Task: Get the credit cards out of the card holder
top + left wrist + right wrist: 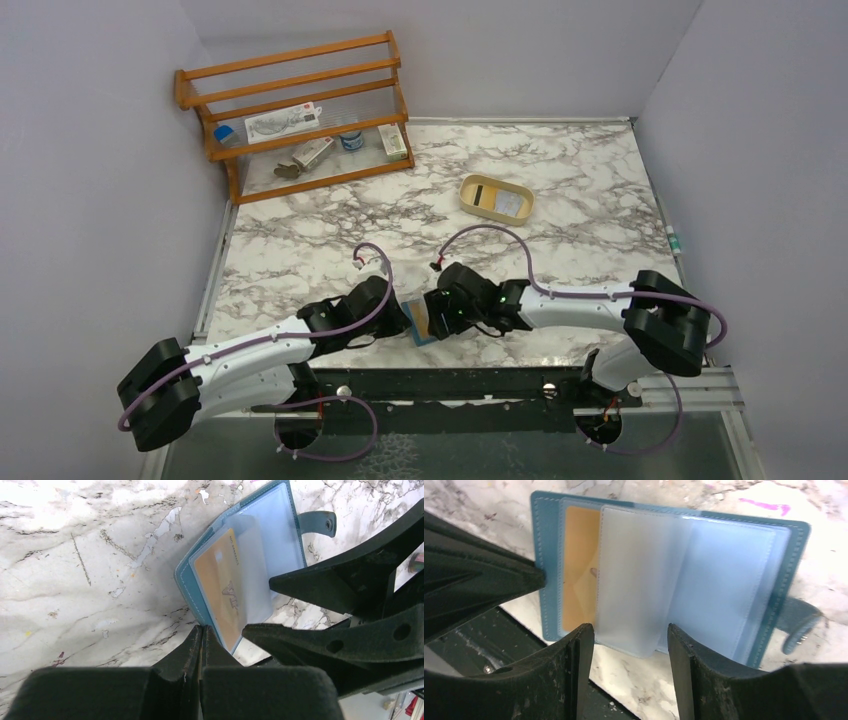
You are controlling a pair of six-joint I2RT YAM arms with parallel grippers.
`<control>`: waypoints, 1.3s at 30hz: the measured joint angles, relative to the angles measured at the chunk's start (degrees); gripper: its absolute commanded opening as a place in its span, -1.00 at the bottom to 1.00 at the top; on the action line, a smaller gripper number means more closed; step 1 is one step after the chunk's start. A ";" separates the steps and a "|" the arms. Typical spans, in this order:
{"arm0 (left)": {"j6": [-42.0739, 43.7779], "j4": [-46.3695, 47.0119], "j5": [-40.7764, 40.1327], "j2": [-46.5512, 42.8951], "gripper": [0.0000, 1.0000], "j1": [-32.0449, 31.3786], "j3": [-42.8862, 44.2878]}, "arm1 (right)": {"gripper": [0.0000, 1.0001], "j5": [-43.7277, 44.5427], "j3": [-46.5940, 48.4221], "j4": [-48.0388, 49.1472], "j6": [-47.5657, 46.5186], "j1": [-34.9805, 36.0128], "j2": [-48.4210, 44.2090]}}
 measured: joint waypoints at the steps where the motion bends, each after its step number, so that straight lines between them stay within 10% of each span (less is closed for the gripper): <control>1: 0.00 -0.02 0.00 -0.04 -1.00 0.00 0.00 | 0.21 0.87 0.24 -0.55 0.13 -0.02 0.00; 27: -0.02 0.33 0.02 0.00 -1.00 0.26 -0.31 | 0.28 16.41 1.44 -15.63 4.02 -2.84 -12.70; 39: 0.07 7.37 0.02 0.35 -1.00 0.26 -6.16 | 0.29 -7.80 -1.60 1.11 -3.67 -2.95 -15.08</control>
